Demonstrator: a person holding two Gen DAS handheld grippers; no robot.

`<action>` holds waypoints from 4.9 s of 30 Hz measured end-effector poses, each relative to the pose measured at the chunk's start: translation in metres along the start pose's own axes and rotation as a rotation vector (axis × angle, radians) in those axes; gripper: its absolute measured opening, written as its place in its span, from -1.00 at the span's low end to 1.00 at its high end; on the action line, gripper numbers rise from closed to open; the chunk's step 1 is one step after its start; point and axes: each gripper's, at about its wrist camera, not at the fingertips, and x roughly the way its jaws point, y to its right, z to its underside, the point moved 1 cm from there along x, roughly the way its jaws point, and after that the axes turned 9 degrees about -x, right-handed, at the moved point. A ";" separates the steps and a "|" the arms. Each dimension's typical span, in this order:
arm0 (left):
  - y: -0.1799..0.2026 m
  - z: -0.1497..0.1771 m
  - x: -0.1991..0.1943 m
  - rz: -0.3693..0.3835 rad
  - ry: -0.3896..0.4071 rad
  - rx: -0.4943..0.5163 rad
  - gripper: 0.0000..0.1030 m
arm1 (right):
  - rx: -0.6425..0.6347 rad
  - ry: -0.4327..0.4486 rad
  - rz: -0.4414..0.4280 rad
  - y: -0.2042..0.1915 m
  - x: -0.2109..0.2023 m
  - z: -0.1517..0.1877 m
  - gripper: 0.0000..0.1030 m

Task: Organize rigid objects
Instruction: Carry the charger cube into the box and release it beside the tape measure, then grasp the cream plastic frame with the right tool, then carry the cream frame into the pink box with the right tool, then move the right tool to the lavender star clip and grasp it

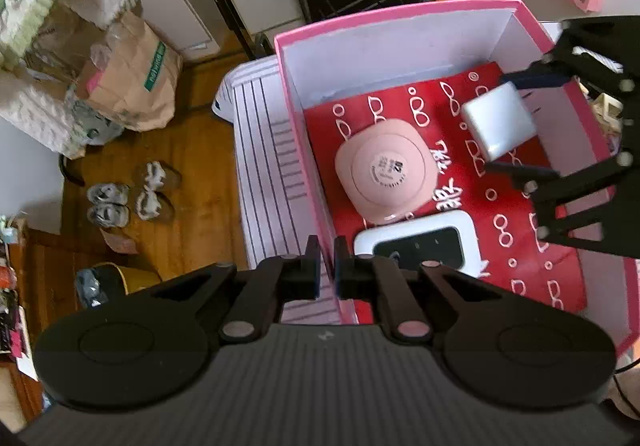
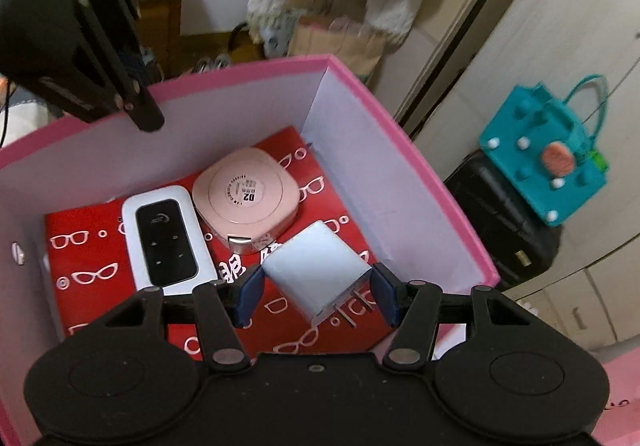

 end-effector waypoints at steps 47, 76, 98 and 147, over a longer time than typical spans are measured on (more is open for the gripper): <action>0.000 0.004 -0.005 0.008 0.054 -0.023 -0.89 | 0.909 0.084 0.117 0.042 -0.047 0.250 0.36; -0.001 0.012 -0.004 -0.002 0.106 -0.052 -0.91 | 0.792 0.151 0.293 0.025 -0.041 0.212 0.12; 0.004 0.047 0.014 -0.041 0.323 -0.230 -0.89 | 0.424 0.345 -0.113 -0.001 -0.054 0.030 0.12; 0.004 0.049 0.022 -0.057 0.308 -0.237 -0.89 | 0.960 0.259 0.178 -0.010 -0.052 0.284 0.04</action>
